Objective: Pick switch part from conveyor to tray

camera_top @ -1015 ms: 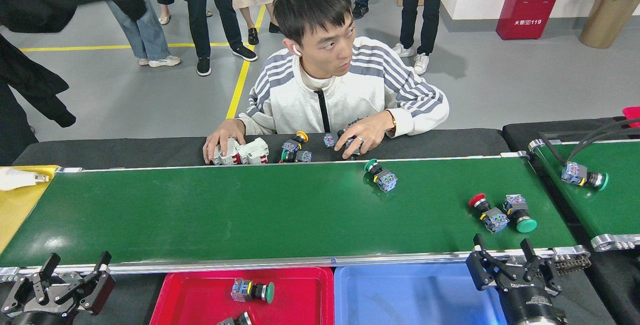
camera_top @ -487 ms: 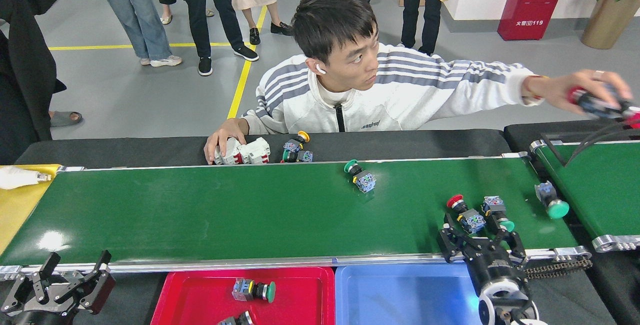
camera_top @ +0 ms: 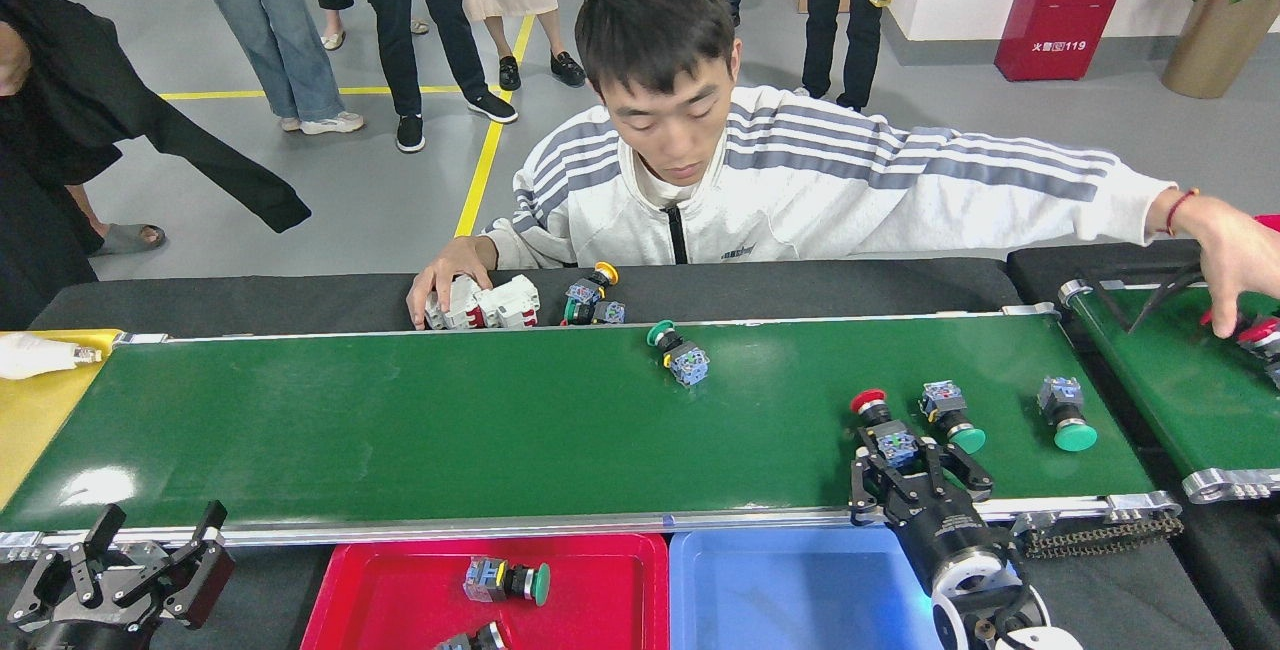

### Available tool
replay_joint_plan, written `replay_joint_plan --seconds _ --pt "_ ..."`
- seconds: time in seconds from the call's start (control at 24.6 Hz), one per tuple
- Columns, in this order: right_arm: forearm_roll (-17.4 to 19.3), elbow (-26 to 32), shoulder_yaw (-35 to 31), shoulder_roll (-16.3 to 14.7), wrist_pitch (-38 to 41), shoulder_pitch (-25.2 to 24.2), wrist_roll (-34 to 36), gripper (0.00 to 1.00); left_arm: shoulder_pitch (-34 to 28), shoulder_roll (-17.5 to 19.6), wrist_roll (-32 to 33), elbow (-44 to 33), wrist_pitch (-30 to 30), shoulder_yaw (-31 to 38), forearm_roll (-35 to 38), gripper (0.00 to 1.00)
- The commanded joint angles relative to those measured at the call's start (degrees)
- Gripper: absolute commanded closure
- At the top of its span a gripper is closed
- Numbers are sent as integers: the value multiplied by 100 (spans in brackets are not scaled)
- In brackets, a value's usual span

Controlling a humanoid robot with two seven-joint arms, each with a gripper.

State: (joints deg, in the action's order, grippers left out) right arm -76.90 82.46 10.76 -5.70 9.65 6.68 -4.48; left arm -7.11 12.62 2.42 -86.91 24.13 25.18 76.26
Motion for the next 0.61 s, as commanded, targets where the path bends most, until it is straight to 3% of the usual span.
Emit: replay_joint_plan --seconds 0.0,0.04,0.08,0.12,0.16,0.28,0.41,0.49,0.57 --pt "-1 455 357 -10 837 -44 53 98 70 21 -22 -72 4 14 3 0" --pt "-1 596 630 16 1109 -35 44 97 105 12 -22 -63 4 5 12 0" --pt "-18 684 989 78 1363 -18 44 85 131 3 -22 -45 4 -4 29 0" --pt "-45 701 1236 139 1470 9 44 60 140 3 -22 -37 4 -22 29 0" --pt "-62 701 1588 236 1522 35 35 3 158 12 -13 -37 4 -74 29 0" --pt "-106 631 2203 297 1575 44 26 0 237 3 -5 -54 4 -224 20 0" --pt "-71 657 2141 333 1522 -53 35 0 254 3 -5 -63 -5 -320 20 0" --pt "-9 772 1631 289 1426 -220 114 0 210 21 22 -81 -5 -329 20 0" --pt "8 903 341 333 1136 -904 474 0 219 -5 57 -133 -22 -575 56 0"
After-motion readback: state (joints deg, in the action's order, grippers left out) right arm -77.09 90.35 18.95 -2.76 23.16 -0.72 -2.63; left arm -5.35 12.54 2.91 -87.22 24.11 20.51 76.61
